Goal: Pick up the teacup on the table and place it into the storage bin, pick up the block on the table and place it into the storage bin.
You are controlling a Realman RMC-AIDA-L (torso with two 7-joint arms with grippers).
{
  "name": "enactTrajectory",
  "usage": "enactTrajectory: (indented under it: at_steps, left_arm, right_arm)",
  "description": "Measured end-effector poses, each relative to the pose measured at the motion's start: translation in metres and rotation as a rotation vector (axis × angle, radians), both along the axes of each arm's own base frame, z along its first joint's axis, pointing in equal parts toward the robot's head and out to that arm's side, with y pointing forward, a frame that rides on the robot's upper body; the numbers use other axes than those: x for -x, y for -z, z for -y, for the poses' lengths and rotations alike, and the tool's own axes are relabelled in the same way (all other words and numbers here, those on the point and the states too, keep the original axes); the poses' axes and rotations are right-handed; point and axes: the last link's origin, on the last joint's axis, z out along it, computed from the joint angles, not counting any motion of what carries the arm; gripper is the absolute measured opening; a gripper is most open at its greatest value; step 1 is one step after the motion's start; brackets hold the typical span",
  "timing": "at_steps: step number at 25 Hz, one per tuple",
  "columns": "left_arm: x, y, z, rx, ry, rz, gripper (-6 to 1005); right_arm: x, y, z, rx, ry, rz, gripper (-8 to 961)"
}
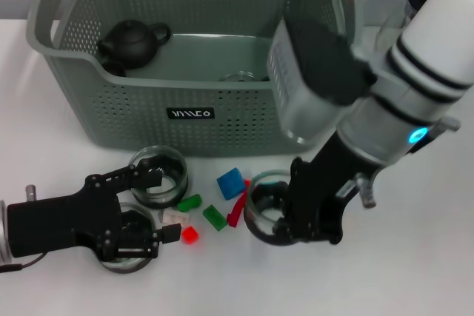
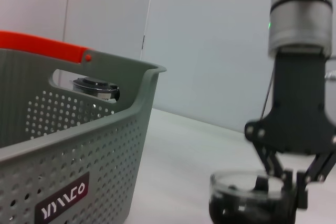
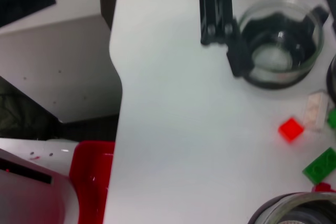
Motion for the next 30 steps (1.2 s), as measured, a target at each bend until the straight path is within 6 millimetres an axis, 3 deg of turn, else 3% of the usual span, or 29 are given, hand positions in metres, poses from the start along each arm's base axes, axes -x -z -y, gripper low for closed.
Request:
enactTrajectory:
  at_steps: [9,18,23,30]
  left_arm:
    - [-0.001,0.001,0.000,0.000,0.002,0.001,948]
    - [-0.003,0.001,-0.002,0.000,0.011,0.003,948]
    - [-0.002,-0.001,-0.002,-0.011,0.007,0.007,948]
    - [-0.001,-0.002,0.000,-0.021,0.002,0.015,948]
  right_arm:
    - [0.044,-0.034,-0.012,-0.076,-0.073,-0.122,57]
    - [0.091,-0.061,-0.046,-0.269,-0.112,-0.358,58]
    - [0.092,-0.059,-0.073,-0.398,-0.086,-0.401,57]
    - [0.069,-0.031,-0.109,-0.487,-0.021,-0.337,57]
